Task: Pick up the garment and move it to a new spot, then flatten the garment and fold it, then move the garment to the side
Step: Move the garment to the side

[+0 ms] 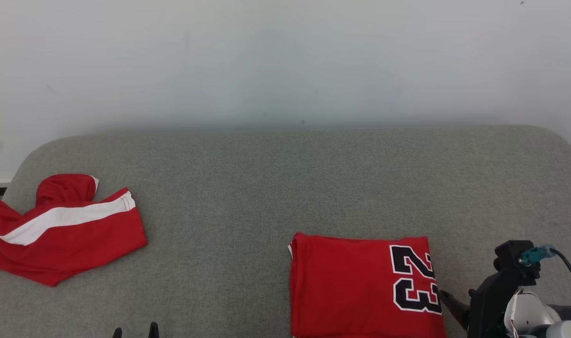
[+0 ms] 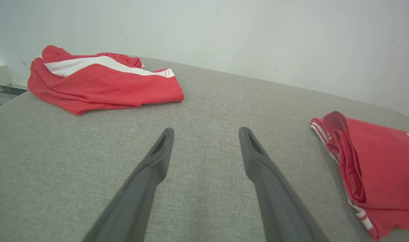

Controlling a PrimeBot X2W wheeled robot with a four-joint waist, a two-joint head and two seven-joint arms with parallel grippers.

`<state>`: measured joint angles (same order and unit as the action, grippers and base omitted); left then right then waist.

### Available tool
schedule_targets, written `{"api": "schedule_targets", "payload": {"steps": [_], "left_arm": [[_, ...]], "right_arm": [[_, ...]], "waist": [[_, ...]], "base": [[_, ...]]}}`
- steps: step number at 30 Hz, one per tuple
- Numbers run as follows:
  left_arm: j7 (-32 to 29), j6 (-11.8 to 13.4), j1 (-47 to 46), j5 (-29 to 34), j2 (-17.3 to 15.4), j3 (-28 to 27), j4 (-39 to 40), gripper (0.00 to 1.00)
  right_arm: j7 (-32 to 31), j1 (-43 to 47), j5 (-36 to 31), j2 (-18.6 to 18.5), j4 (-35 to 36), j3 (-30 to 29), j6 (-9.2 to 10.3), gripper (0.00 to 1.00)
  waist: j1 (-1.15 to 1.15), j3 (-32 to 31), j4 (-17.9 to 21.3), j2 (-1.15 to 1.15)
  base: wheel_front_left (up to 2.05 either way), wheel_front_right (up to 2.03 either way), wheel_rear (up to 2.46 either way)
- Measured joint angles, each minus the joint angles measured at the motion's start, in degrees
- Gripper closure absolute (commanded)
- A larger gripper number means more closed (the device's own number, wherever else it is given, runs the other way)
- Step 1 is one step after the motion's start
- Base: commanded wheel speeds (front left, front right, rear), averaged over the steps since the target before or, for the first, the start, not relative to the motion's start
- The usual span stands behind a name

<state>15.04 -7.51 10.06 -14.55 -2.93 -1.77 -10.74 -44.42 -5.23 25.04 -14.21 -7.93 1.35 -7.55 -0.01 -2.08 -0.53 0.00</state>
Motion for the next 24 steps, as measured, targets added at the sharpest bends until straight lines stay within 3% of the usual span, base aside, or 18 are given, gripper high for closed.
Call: {"api": "schedule_targets", "payload": {"steps": [9,24], "left_arm": [[0.0,0.0,-0.88,-0.02,0.0,1.21,0.29,0.0],[0.0,-0.01,-4.69,-0.25,-0.01,3.5,0.22,0.0]], "right_arm": [[-5.5,-2.33,-4.2,1.6,-1.3,-4.42,0.0,0.0],[-7.11,-7.16,-7.08,4.26,-5.88,-7.69,0.0,0.0]], "waist": [[0.0,1.89,-1.79,0.0],[0.0,8.0,-5.42,0.0]], "base": [[0.0,0.0,0.0],[0.0,0.0,0.0]]}}
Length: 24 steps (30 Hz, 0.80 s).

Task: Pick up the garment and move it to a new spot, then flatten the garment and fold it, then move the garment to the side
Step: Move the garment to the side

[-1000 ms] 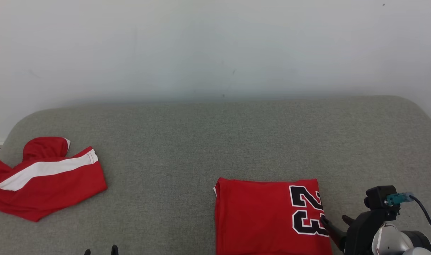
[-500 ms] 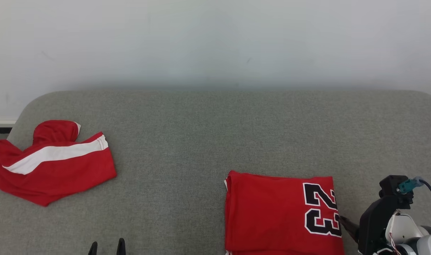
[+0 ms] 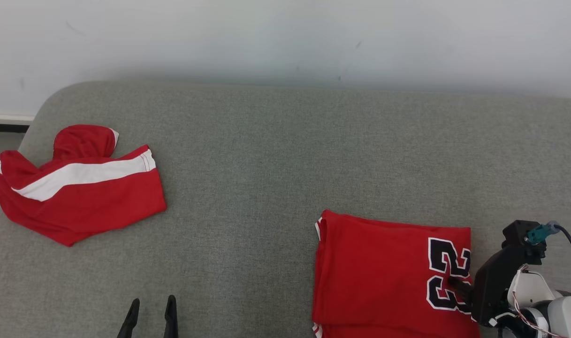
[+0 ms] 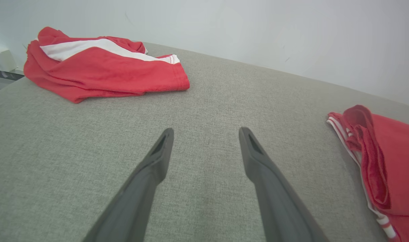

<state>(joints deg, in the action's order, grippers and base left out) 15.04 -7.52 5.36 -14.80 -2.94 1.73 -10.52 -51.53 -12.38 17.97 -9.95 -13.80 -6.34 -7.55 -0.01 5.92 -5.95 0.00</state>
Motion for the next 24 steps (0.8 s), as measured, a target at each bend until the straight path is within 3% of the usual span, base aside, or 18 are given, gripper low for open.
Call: {"api": "schedule_targets", "payload": {"steps": [7,8,9,10,11,24], "left_arm": [[0.0,0.0,-1.29,-0.77,0.0,0.45,-0.19,0.0],[0.0,0.0,-1.4,-0.92,0.01,0.43,-0.2,0.0],[0.0,0.0,-1.56,-0.92,0.01,0.43,-0.23,0.0],[0.0,0.0,-1.72,-0.93,0.01,0.38,-0.23,0.0],[0.0,0.0,-1.84,-0.97,0.0,0.34,-0.22,0.0],[0.0,0.05,-3.46,-1.8,0.01,0.33,2.18,0.0]], "right_arm": [[-2.25,-1.21,-1.3,0.27,-1.97,0.36,0.0,0.0],[-2.7,-1.28,-1.37,0.01,-1.86,0.78,0.0,0.05],[-2.85,-1.39,-1.45,-0.33,-1.79,1.08,0.0,0.58],[-2.82,-1.55,-1.47,-0.67,-1.68,1.45,0.0,0.75],[-2.53,-1.69,-1.48,-1.08,-1.55,1.83,0.0,1.0],[0.43,-7.88,-1.65,-6.56,0.75,8.04,0.0,1.0]], "waist": [[0.01,2.43,-1.31,0.01],[0.01,2.65,-1.44,0.01],[0.01,2.86,-1.54,0.01],[0.01,3.02,-1.59,0.01],[0.01,3.15,-1.58,0.0],[0.0,4.33,1.11,0.0]], "base": [[0.0,0.0,0.0],[0.0,0.0,0.0],[0.0,0.0,0.0],[0.0,0.0,0.0],[0.0,0.0,0.0],[0.0,0.0,0.0]]}}
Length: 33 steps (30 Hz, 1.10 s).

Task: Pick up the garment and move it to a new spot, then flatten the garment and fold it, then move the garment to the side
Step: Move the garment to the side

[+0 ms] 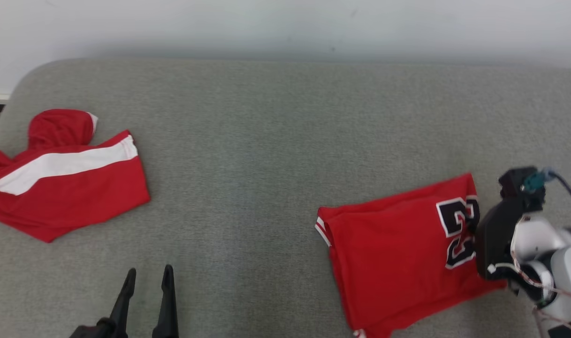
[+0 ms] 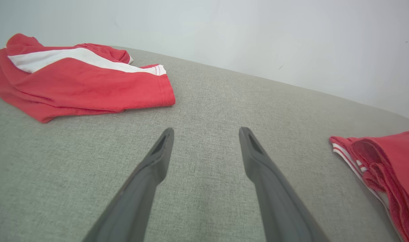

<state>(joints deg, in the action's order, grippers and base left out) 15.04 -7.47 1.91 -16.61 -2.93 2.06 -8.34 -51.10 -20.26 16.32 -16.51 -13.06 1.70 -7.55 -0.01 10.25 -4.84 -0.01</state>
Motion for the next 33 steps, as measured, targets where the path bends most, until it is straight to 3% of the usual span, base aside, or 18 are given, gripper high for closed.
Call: {"api": "schedule_targets", "payload": {"steps": [9,18,25,33], "left_arm": [[0.01,0.35,-3.86,-0.1,0.0,0.19,3.71,0.0],[0.0,0.31,-7.95,3.28,0.04,0.59,10.29,0.0],[0.0,0.05,-10.16,6.5,-0.14,1.69,12.36,0.0],[0.01,-0.04,-12.05,7.66,-2.96,4.55,14.29,0.0]], "right_arm": [[0.79,-9.07,-0.94,-4.78,1.93,4.04,-0.01,1.0],[4.12,-14.19,-1.76,-9.23,1.49,3.41,0.0,1.0],[11.49,-17.29,-4.44,-10.87,-2.93,2.45,0.0,1.0],[21.67,-22.43,-7.4,-10.29,-9.76,-1.52,-0.01,1.0]], "waist": [[0.0,3.35,4.7,0.0],[0.0,7.73,10.92,0.0],[0.0,11.5,16.2,0.0],[0.0,16.65,20.87,-0.01]], "base": [[0.0,0.0,0.0],[0.0,0.0,0.0],[0.0,0.0,0.0],[0.0,0.0,0.0]]}}
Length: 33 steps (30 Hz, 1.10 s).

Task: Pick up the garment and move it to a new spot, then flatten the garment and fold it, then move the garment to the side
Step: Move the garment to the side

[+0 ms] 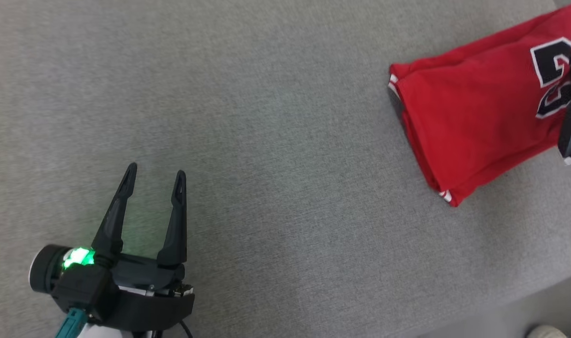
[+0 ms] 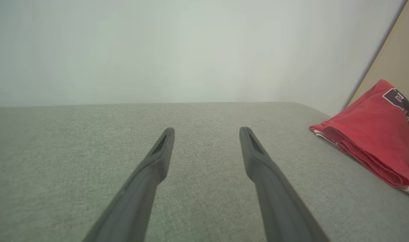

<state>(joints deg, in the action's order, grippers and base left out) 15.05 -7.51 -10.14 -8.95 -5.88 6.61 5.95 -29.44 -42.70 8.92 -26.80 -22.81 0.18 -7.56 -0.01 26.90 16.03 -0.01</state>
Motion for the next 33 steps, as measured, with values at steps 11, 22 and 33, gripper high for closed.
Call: {"api": "schedule_targets", "payload": {"steps": [11,22,33], "left_arm": [[0.0,0.0,-2.08,0.4,-4.1,2.42,1.77,0.0],[0.36,0.03,-3.59,0.42,-5.77,3.43,2.34,0.0],[0.22,0.01,-4.03,-0.45,-4.44,3.24,-0.24,0.0]], "right_arm": [[10.49,-4.34,-5.61,0.26,-5.64,-4.76,0.0,1.0],[16.82,-6.1,-9.74,2.14,-8.43,-6.17,0.0,0.66],[20.43,-5.83,-12.23,2.69,-8.43,-7.48,0.0,0.0]], "waist": [[0.0,6.24,4.63,0.0],[0.02,9.31,6.8,0.02],[0.01,6.7,5.86,0.01]], "base": [[0.0,0.0,0.0],[0.0,0.0,0.0],[0.0,0.0,0.0]]}}
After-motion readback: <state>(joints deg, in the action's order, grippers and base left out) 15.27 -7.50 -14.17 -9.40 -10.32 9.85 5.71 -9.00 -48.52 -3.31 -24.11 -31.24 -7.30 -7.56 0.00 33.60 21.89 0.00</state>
